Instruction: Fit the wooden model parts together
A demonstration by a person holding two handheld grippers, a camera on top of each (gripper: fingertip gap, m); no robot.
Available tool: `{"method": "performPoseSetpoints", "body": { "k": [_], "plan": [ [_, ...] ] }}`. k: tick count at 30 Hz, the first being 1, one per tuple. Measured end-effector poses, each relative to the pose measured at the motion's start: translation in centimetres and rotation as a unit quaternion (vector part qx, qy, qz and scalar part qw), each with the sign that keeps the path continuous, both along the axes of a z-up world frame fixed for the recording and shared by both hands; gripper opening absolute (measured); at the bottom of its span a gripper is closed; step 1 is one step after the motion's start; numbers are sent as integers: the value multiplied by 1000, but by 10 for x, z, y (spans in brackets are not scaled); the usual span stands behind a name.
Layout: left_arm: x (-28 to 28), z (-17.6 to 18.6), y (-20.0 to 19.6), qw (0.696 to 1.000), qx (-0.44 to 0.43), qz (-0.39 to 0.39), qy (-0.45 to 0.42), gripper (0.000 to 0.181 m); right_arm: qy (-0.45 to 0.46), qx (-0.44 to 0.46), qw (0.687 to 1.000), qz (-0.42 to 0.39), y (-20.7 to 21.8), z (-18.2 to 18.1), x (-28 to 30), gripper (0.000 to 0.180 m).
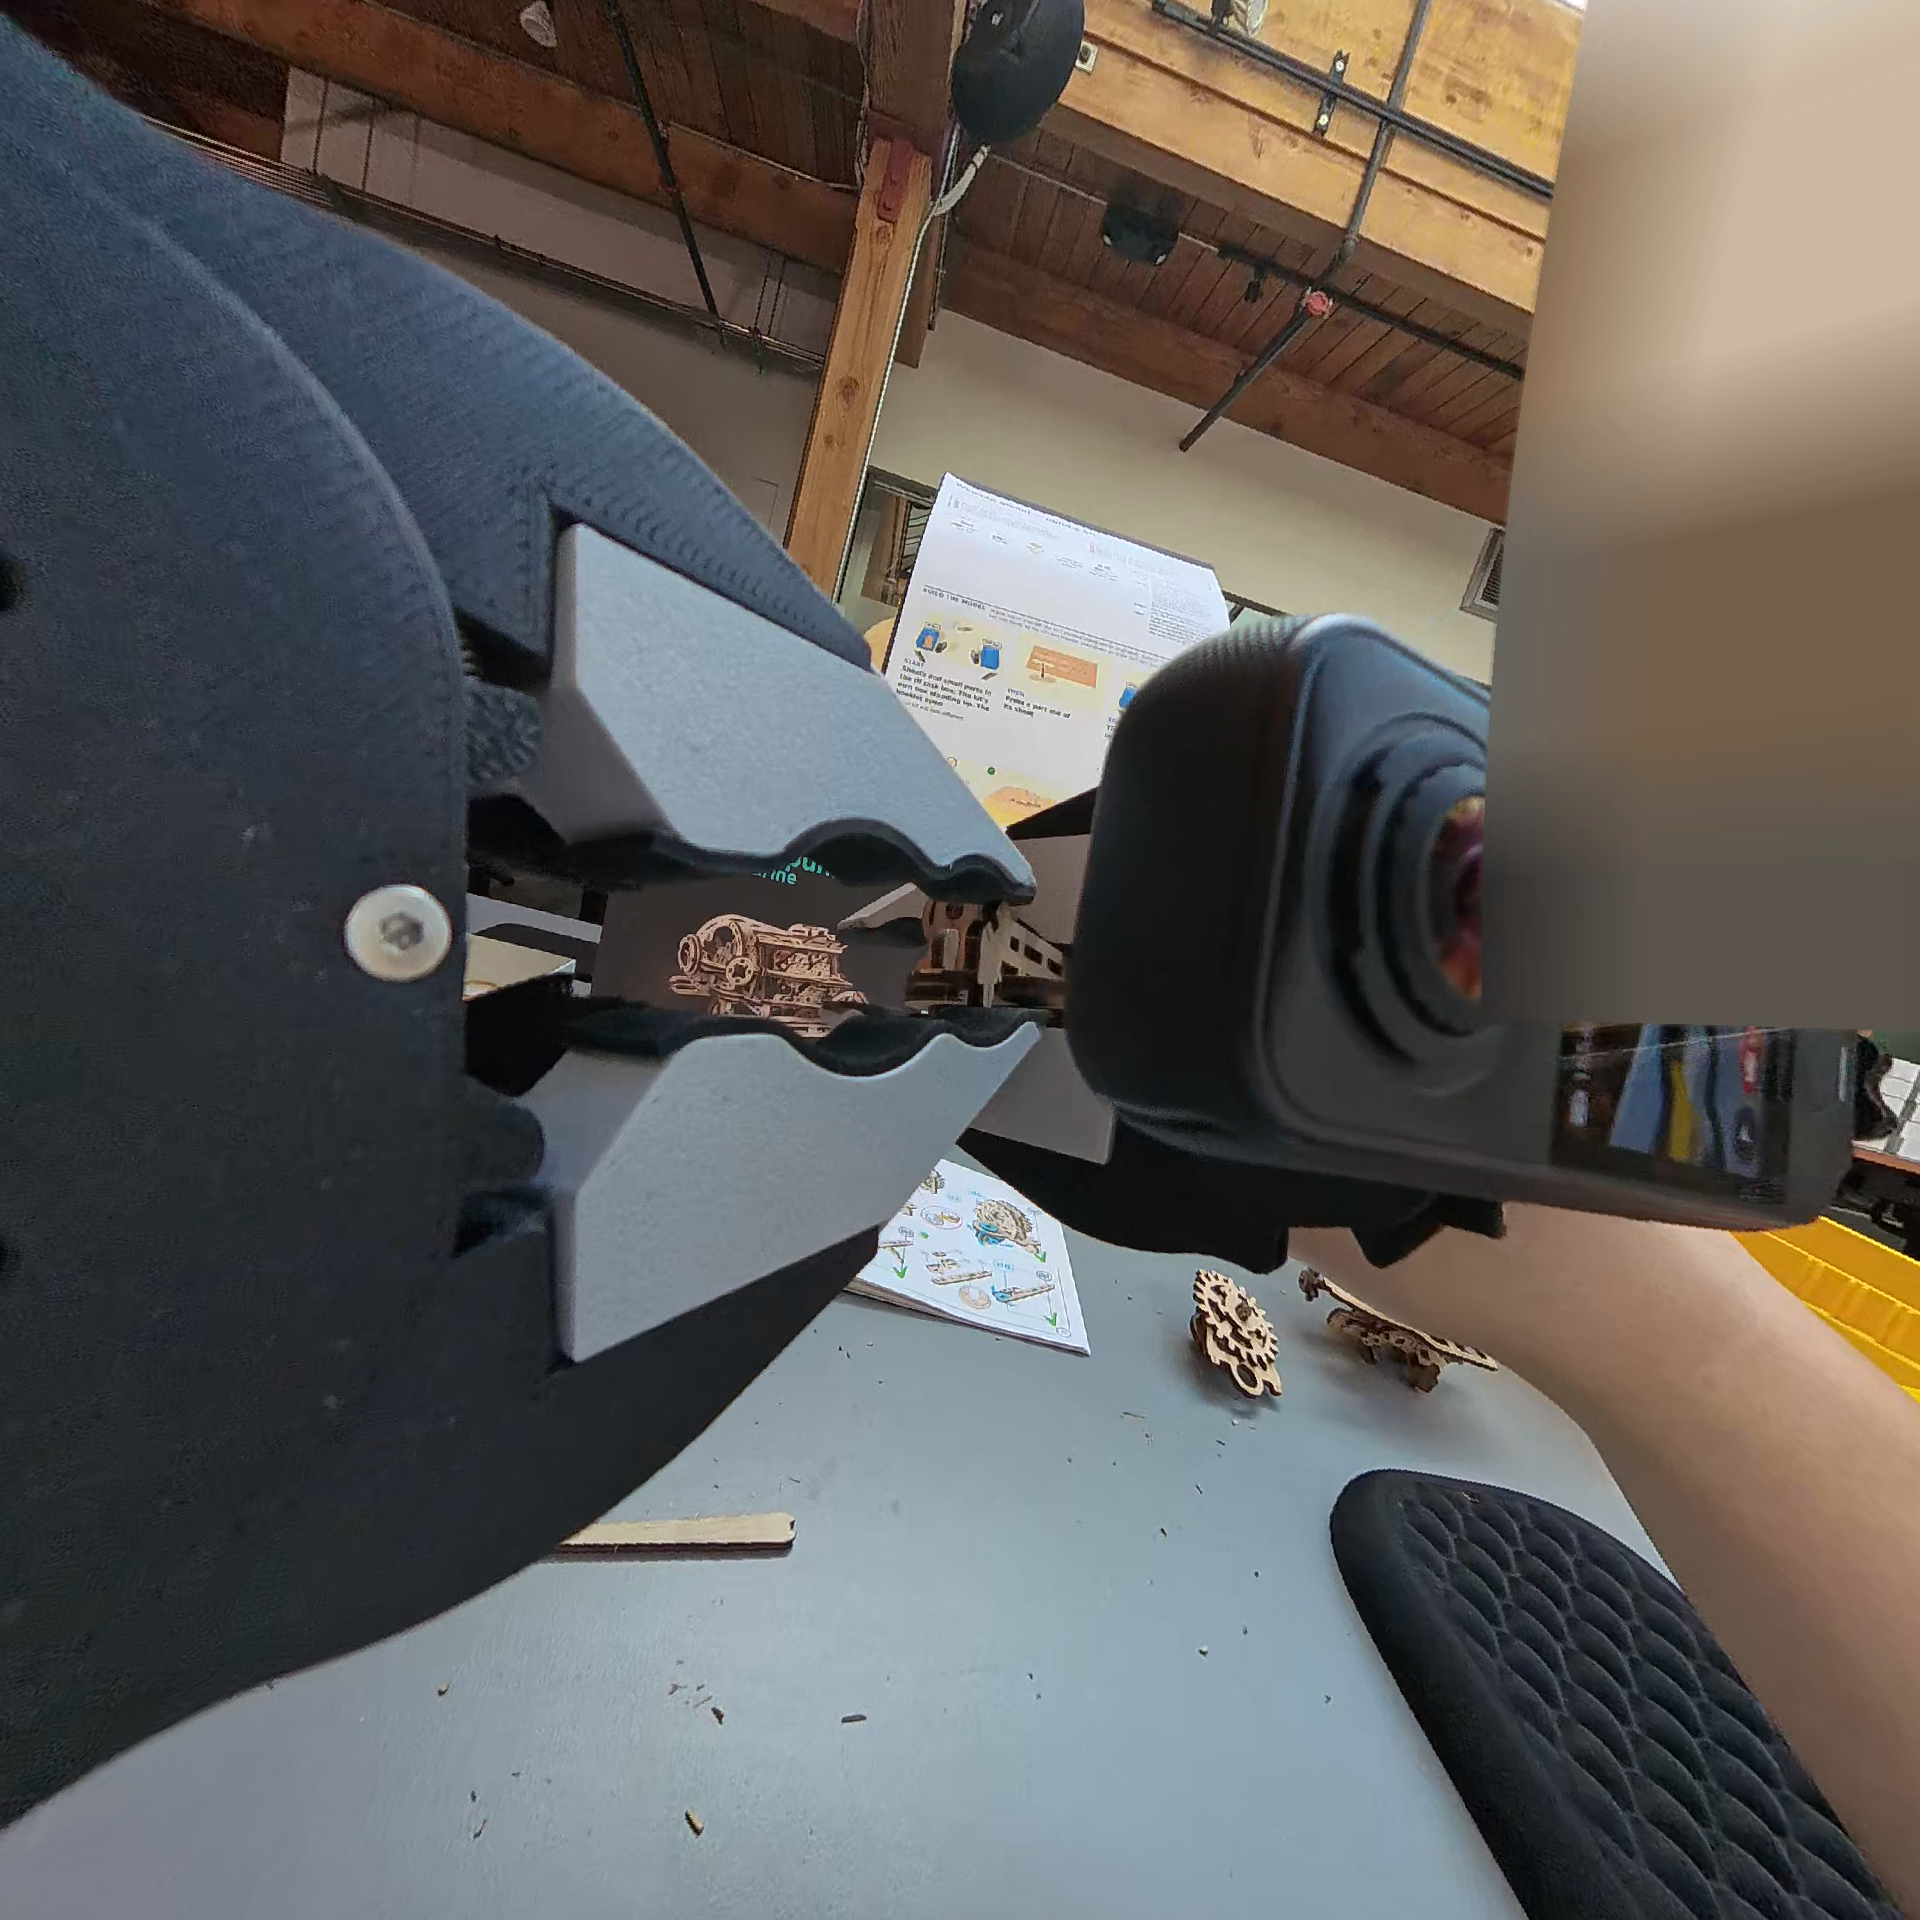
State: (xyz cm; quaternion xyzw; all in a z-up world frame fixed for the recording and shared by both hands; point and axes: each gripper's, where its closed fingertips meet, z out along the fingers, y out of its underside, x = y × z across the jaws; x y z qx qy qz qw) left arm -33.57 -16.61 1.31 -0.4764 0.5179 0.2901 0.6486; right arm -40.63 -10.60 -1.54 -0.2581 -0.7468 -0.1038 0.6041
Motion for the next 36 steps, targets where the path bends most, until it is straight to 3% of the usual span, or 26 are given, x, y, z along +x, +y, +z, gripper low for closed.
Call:
{"method": "performPoseSetpoints", "body": {
  "k": [26, 36],
  "plan": [
    [1, -2, 1, 1000, -15, -3, -10, 17, -18, -39, 999, 4, 0, -9, 2, 15],
    [6, 2, 1, 999, -27, -8, -41, 16, -1, 19, 1000, 0, 3, 0, -1, 24]
  ]
}}
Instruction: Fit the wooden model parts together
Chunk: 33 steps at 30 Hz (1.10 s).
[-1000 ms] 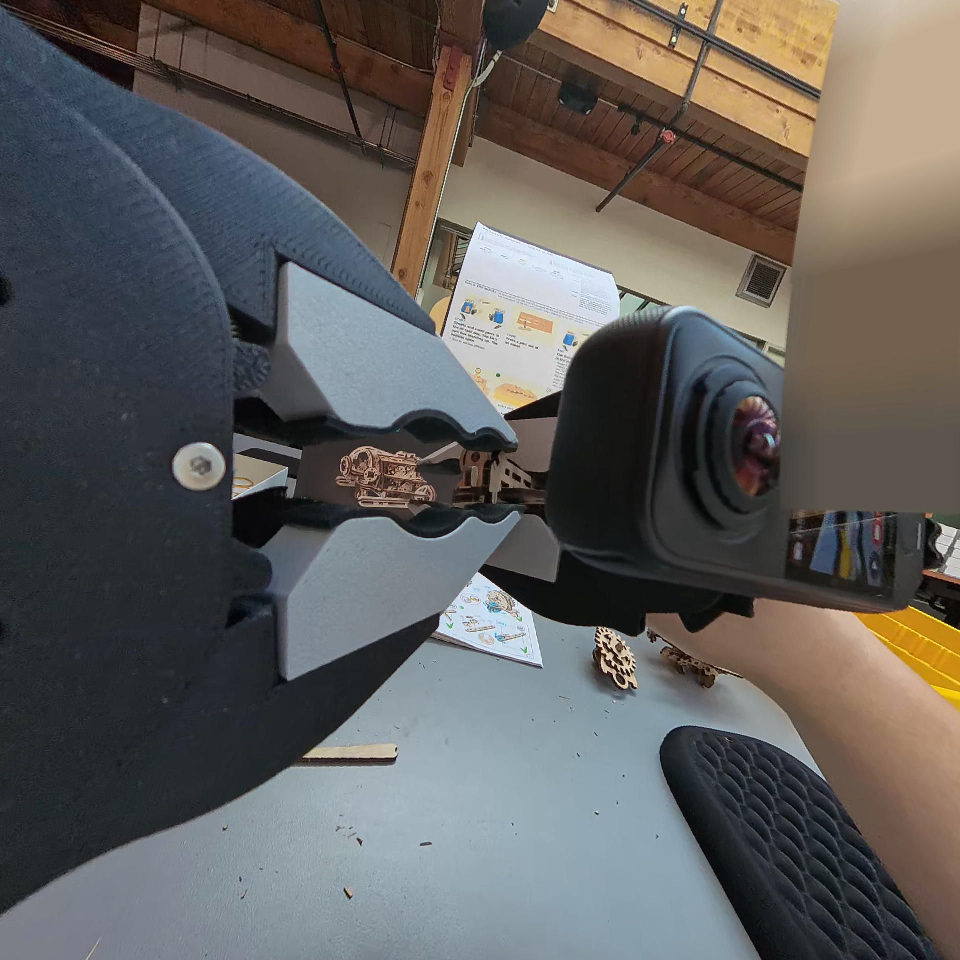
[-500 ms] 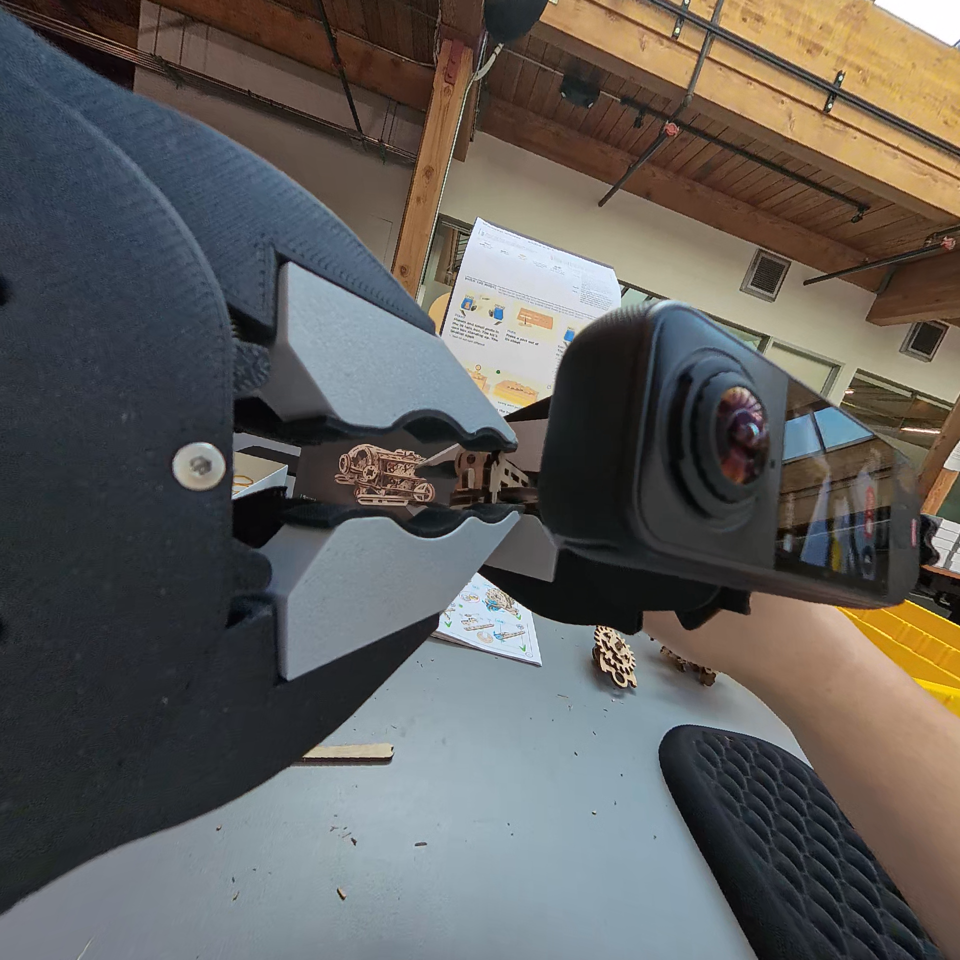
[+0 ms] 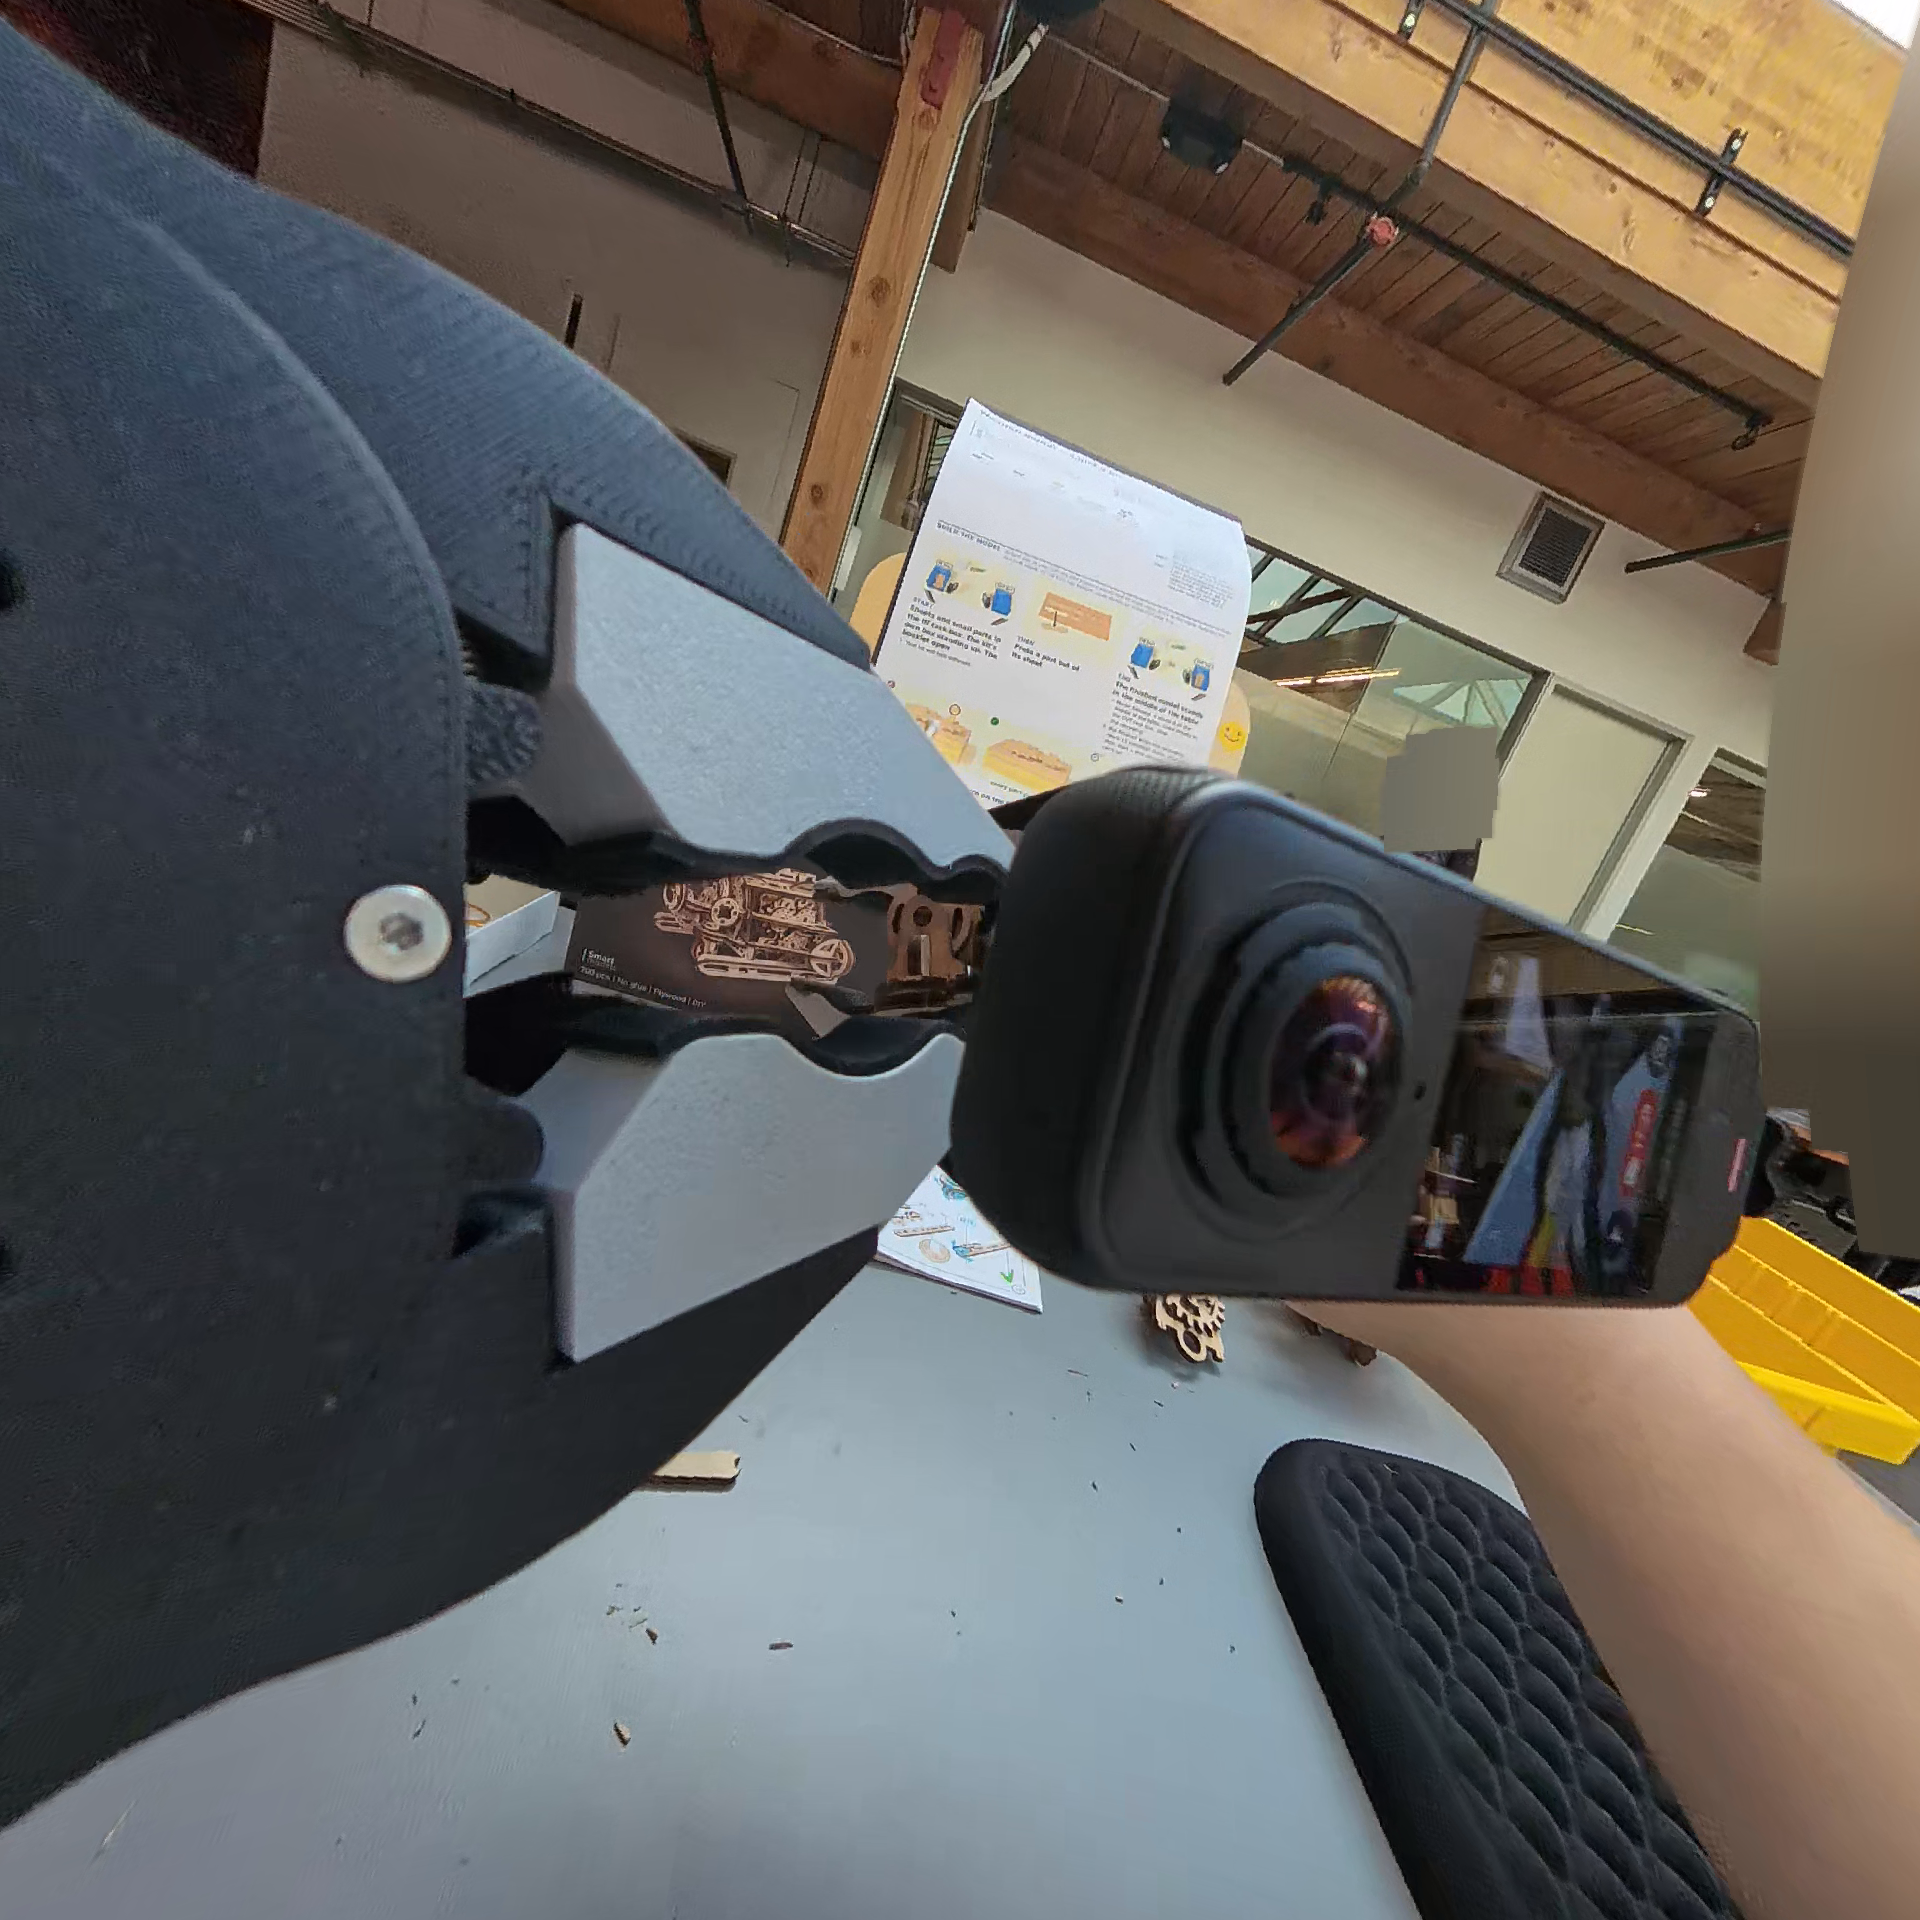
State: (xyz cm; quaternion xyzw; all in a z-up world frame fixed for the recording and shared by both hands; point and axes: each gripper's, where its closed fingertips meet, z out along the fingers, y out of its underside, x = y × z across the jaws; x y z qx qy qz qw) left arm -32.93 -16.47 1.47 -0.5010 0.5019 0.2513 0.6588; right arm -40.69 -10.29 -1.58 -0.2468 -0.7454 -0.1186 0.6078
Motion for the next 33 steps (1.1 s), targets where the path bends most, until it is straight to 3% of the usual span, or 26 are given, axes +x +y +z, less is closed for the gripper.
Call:
{"method": "performPoseSetpoints", "body": {
  "k": [11, 21, 25, 33],
  "plan": [
    [0, -4, 1, 1000, -18, -1, -12, 17, -25, -62, 998, 0, -1, -13, 2, 14],
    [3, 0, -2, 1000, -7, -4, -5, 17, -6, -60, 998, 14, -6, -7, 1, 12],
    [2, 2, -3, 1000, -6, -1, -2, 17, -2, -33, 999, 29, -8, -2, -2, 24],
    [3, 3, -5, 1000, 0, 0, -5, 17, -3, -39, 998, 38, -11, -1, 0, 16]
  ]
}}
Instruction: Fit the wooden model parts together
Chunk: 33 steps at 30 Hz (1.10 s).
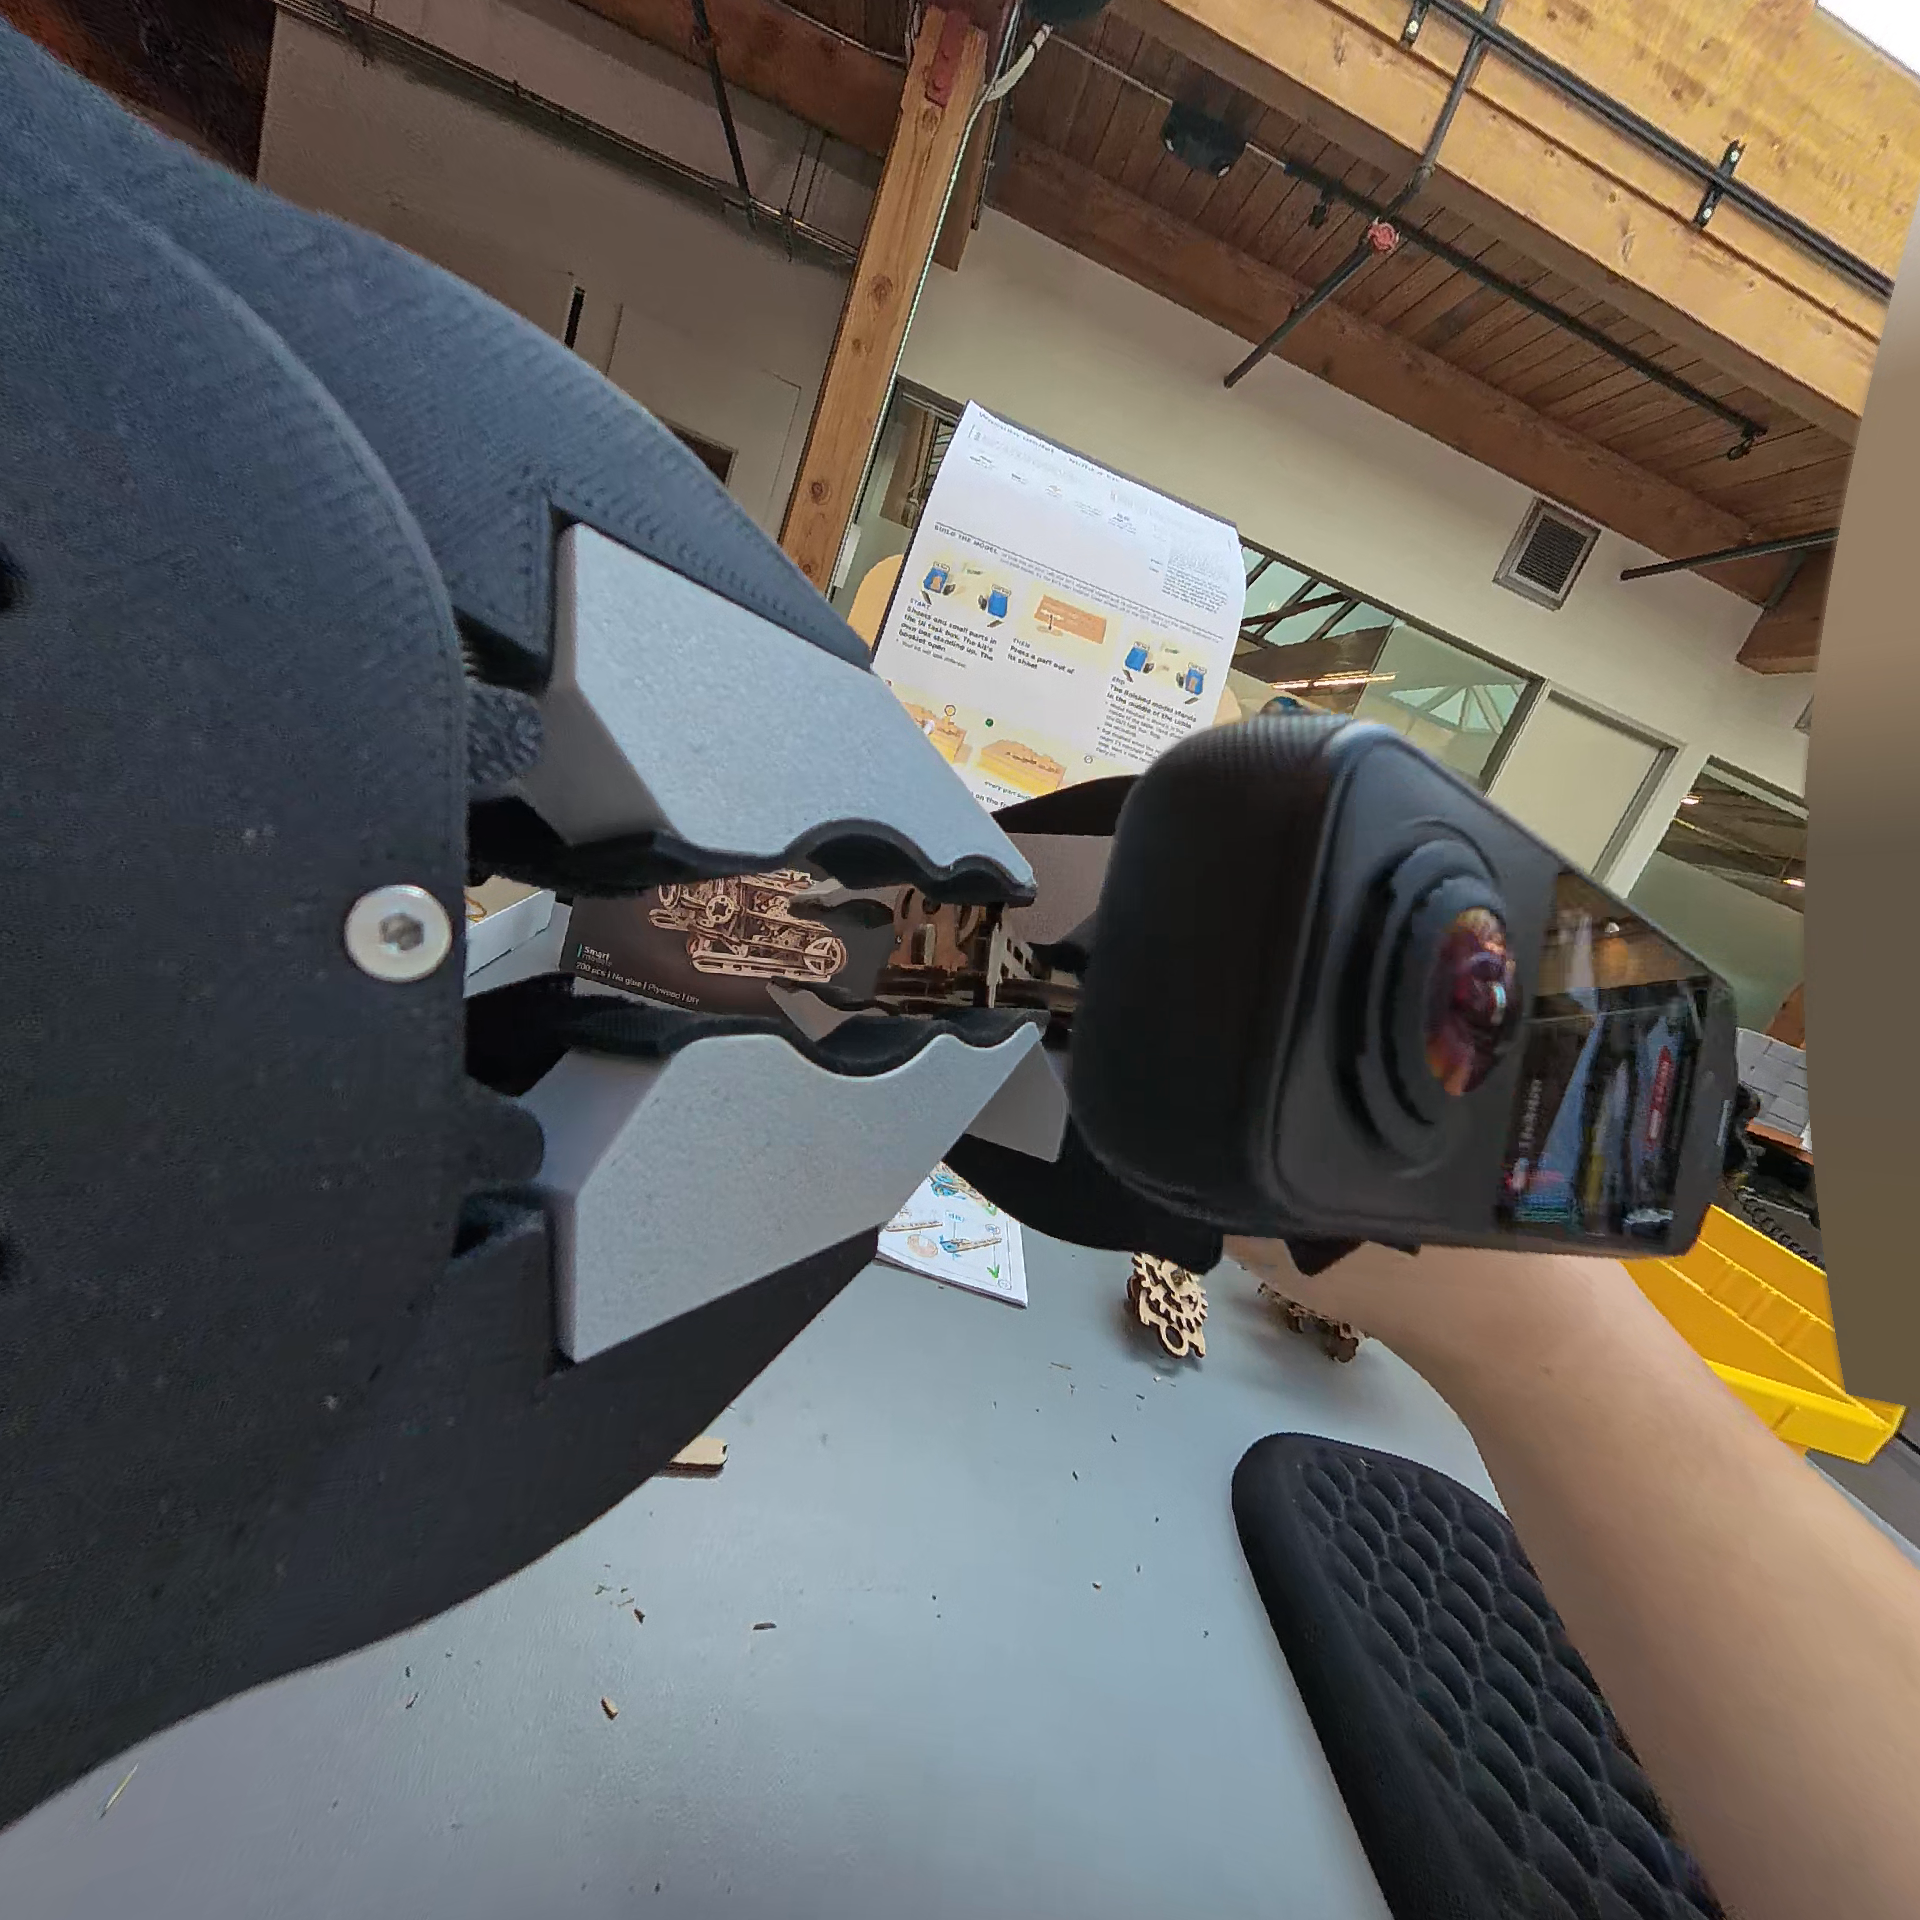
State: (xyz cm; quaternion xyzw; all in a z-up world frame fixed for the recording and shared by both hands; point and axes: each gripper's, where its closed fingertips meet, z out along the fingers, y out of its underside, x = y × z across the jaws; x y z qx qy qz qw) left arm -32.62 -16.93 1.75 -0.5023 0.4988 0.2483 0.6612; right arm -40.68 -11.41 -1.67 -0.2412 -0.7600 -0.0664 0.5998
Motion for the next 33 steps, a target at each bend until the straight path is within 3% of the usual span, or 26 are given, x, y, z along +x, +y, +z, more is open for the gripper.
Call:
{"method": "performPoseSetpoints", "body": {
  "k": [13, 17, 24, 33],
  "plan": [
    [-3, 0, 1, 1000, -6, -3, -22, 17, -7, -17, 1000, -1, 1, -4, -2, 18],
    [-6, 14, -7, 997, 8, -24, -76, 16, 8, -2, 1000, -11, 5, 7, 0, 51],
    [-6, 18, -14, 995, 13, -44, -83, 17, -3, -37, 999, 4, -4, 11, 7, 22],
    [-4, 24, -19, 995, 31, -51, -80, 17, 15, -35, 999, -7, -6, 22, 11, 14]
  ]
}}
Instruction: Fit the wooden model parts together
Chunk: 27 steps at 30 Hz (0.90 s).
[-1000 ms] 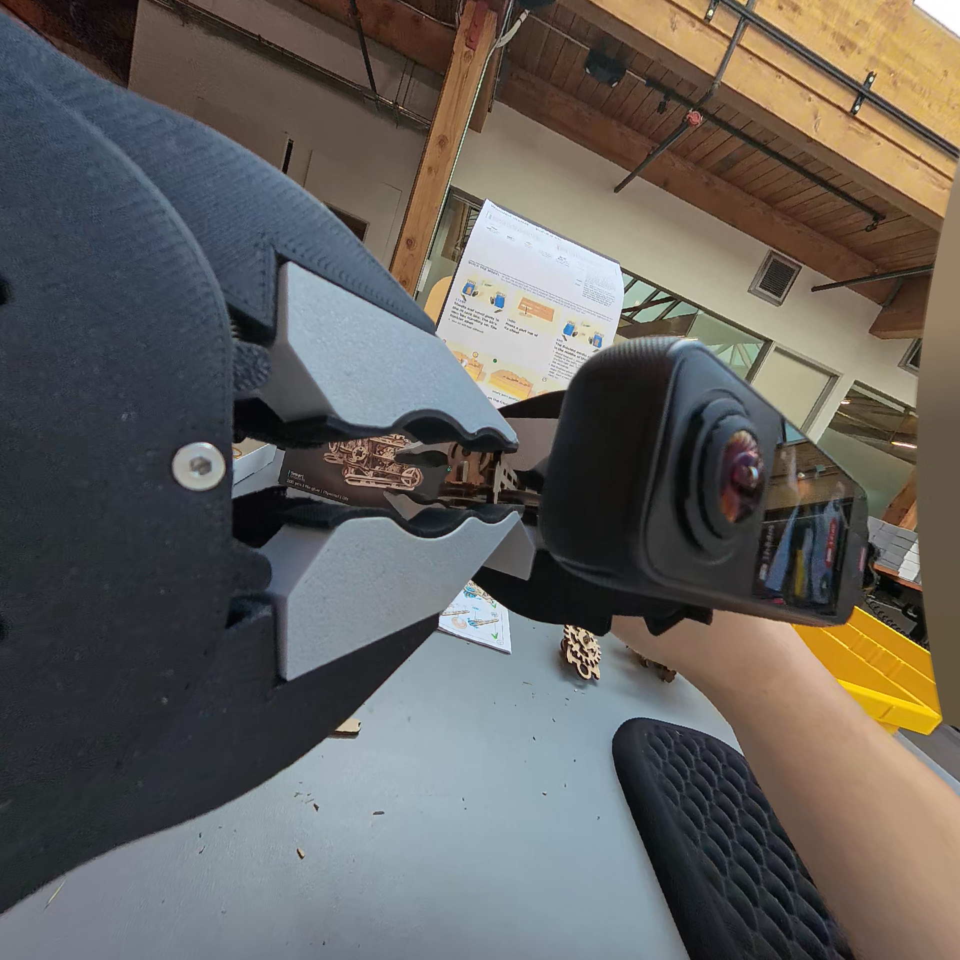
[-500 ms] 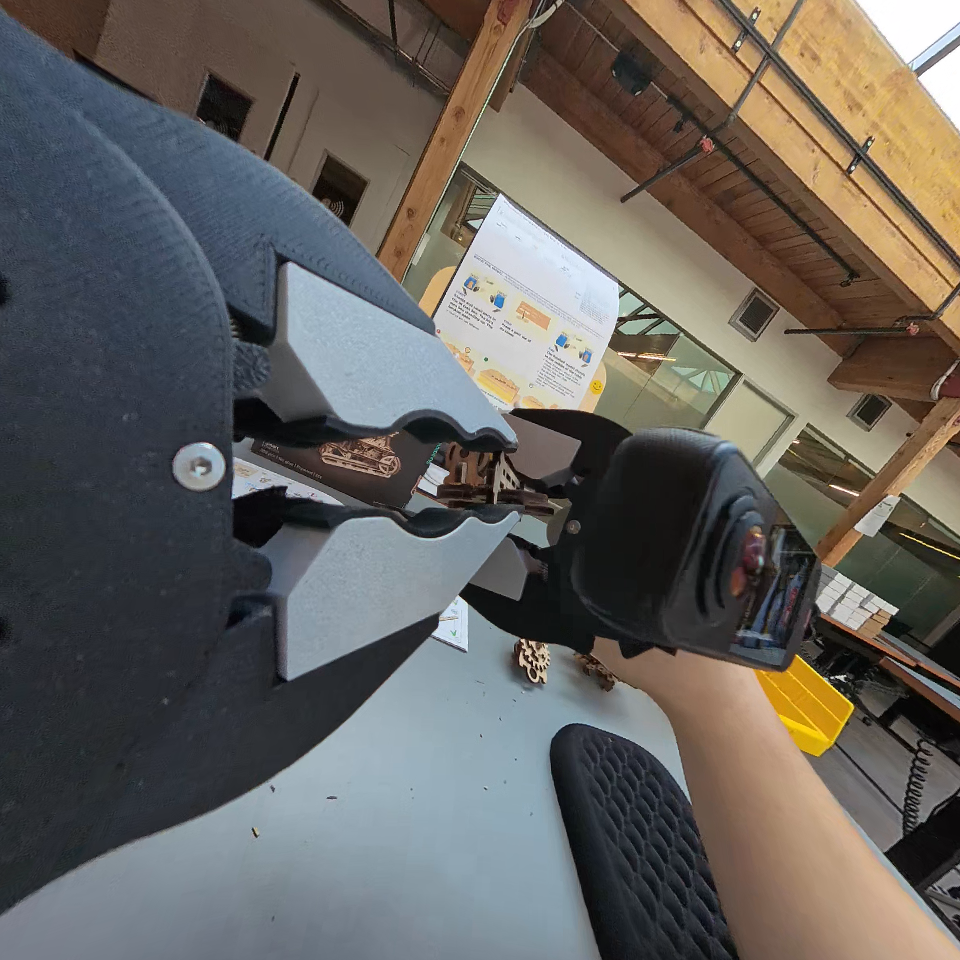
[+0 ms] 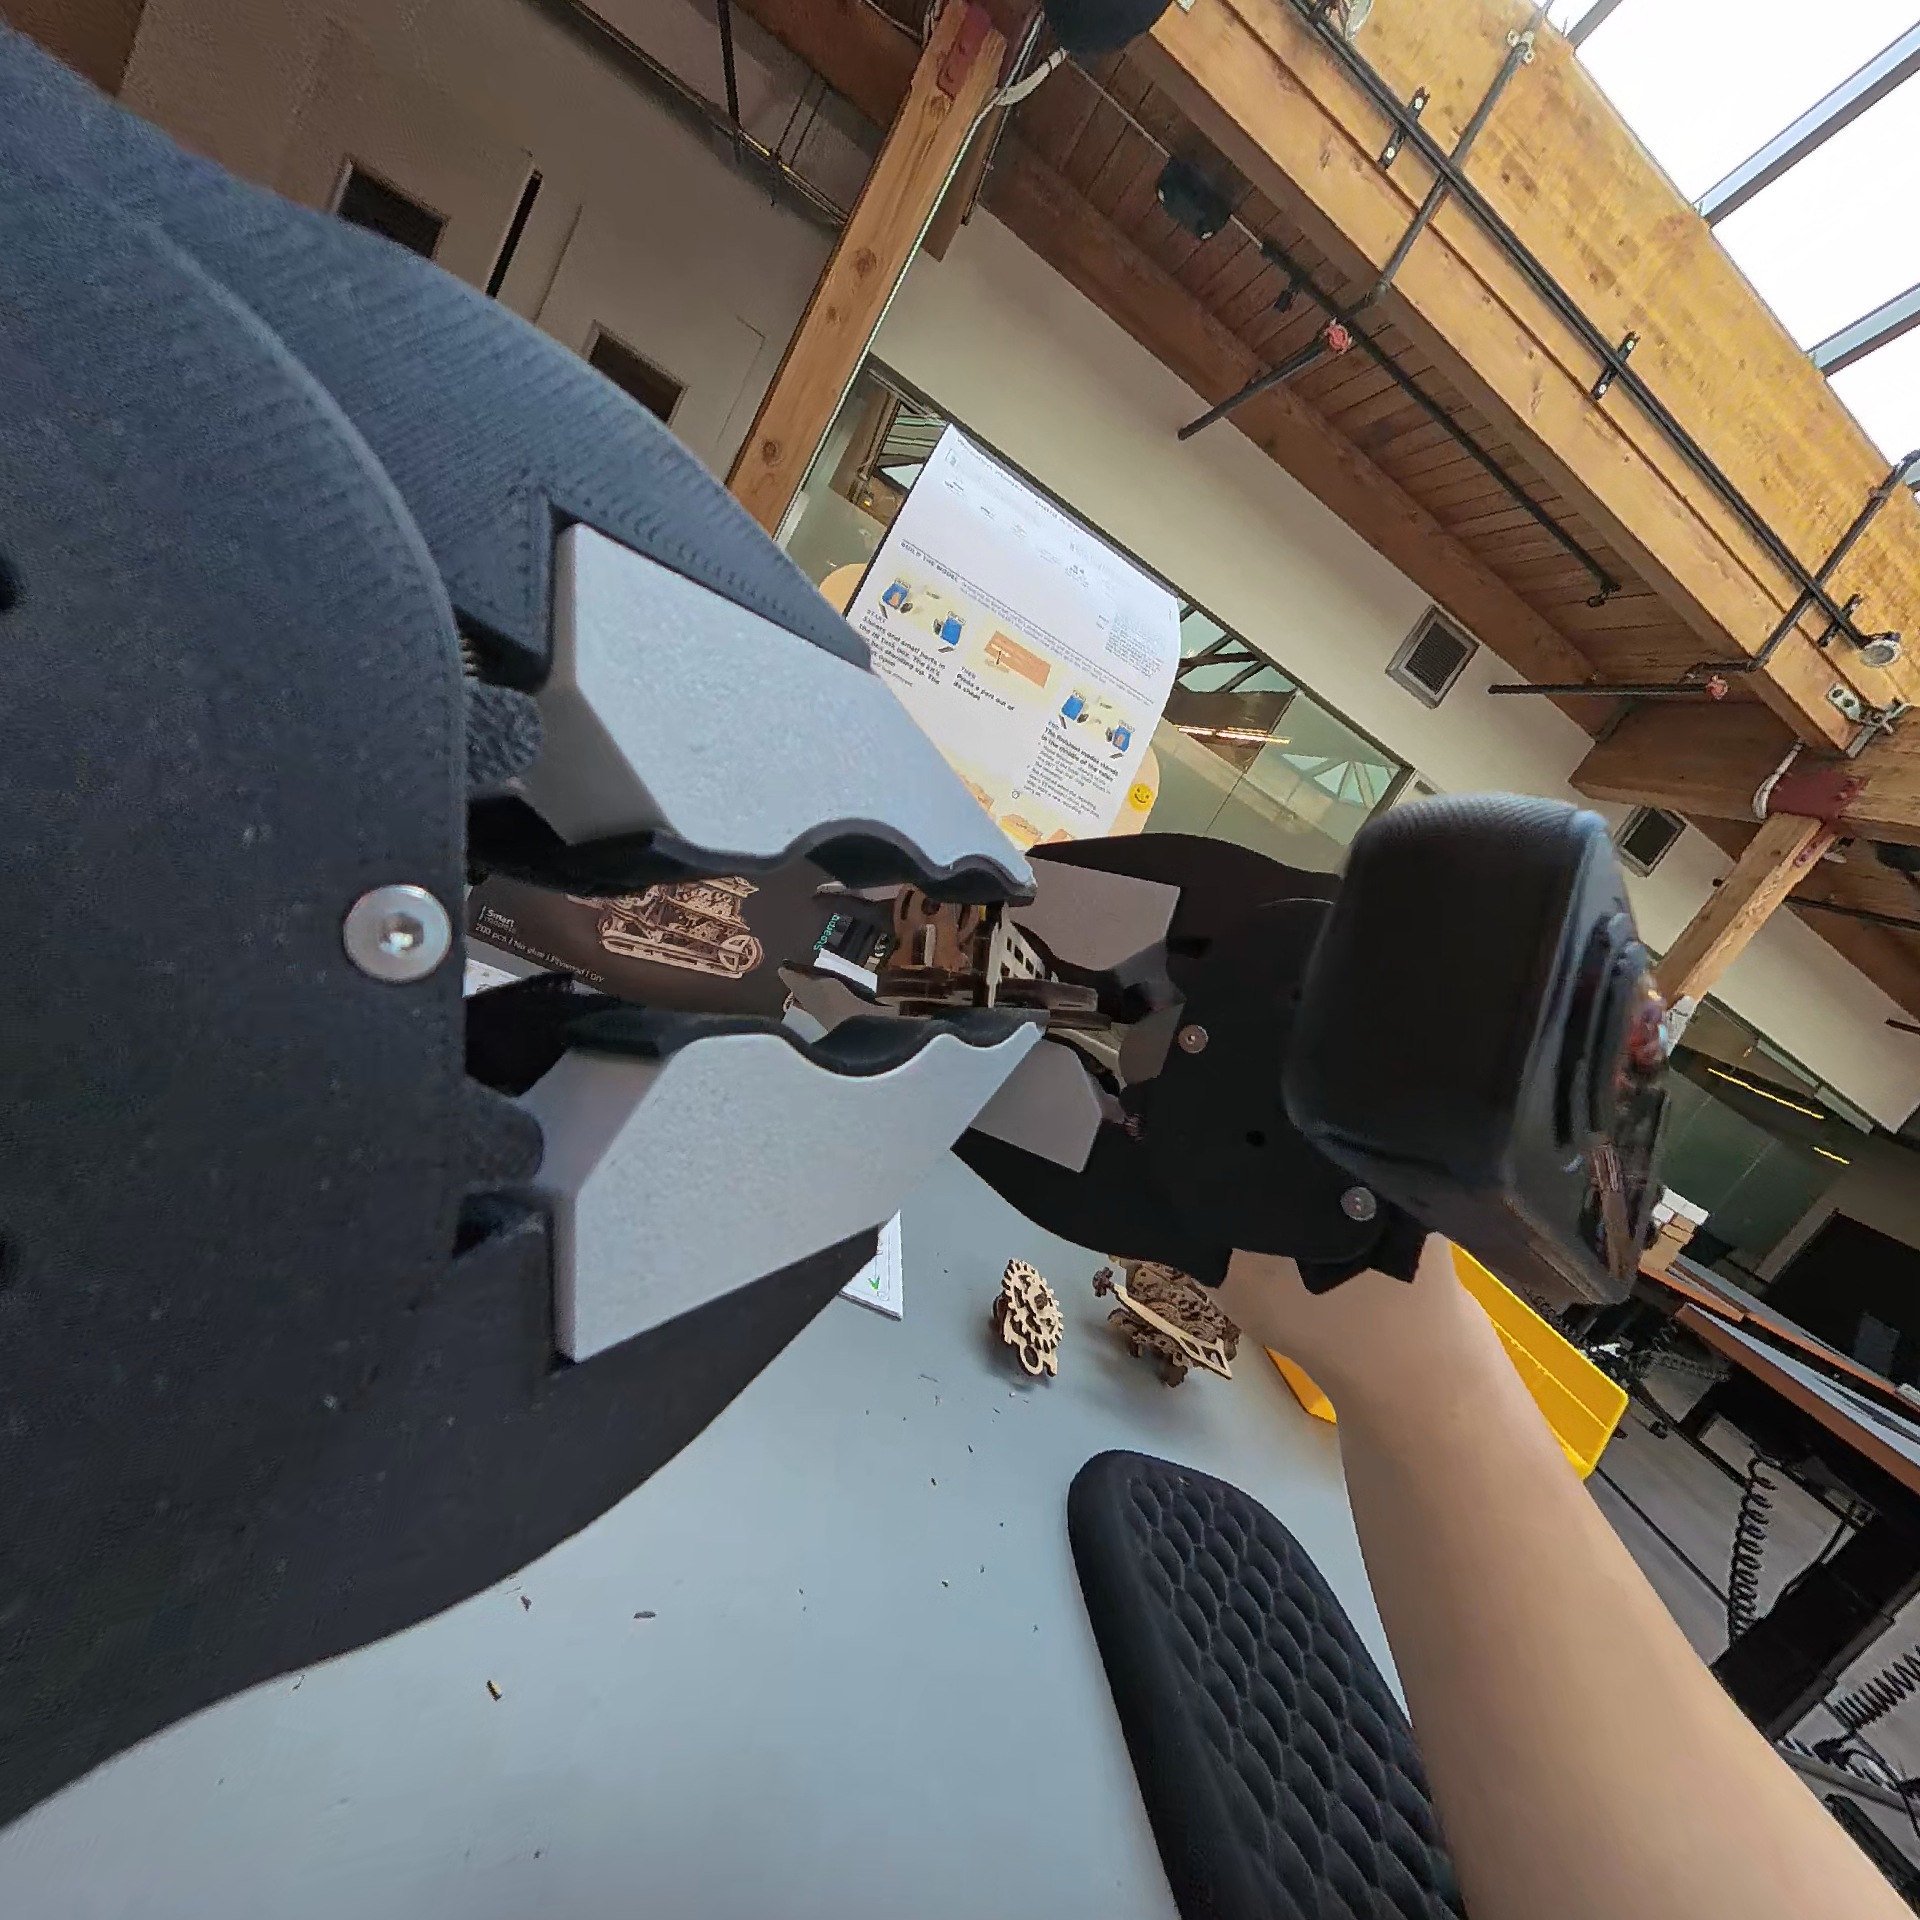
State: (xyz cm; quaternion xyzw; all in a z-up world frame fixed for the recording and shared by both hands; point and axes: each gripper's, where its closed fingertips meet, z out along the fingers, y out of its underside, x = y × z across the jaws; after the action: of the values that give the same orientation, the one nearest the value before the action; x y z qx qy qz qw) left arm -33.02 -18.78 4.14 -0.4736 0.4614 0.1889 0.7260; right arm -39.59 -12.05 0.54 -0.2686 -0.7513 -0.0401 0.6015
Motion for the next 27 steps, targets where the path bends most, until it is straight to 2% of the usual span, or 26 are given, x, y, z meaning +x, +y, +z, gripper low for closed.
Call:
{"method": "performPoseSetpoints", "body": {
  "k": [12, 16, 17, 22, 26, 27],
  "plan": [
    [1, -3, 1, 1000, -2, 6, 7, 17, -10, -1, 1000, -7, 3, -6, -1, 14],
    [-4, 2, 2, 998, -31, -10, -51, 17, -24, -53, 998, 16, -4, -8, 1, 20],
    [-7, 5, 3, 997, -36, -12, -68, 17, -23, -65, 997, 30, -7, -7, 1, 28],
    [-17, 13, 7, 987, -82, -21, -139, 17, -24, -245, 965, 85, -22, -3, 5, 24],
    [-23, 12, 12, 976, -123, -24, -179, 17, -23, -277, 958, 71, -14, 2, 11, 18],
    [-24, 12, 13, 974, -125, -28, -184, 17, -35, -281, 957, 70, -15, -1, 12, 11]
  ]
}}
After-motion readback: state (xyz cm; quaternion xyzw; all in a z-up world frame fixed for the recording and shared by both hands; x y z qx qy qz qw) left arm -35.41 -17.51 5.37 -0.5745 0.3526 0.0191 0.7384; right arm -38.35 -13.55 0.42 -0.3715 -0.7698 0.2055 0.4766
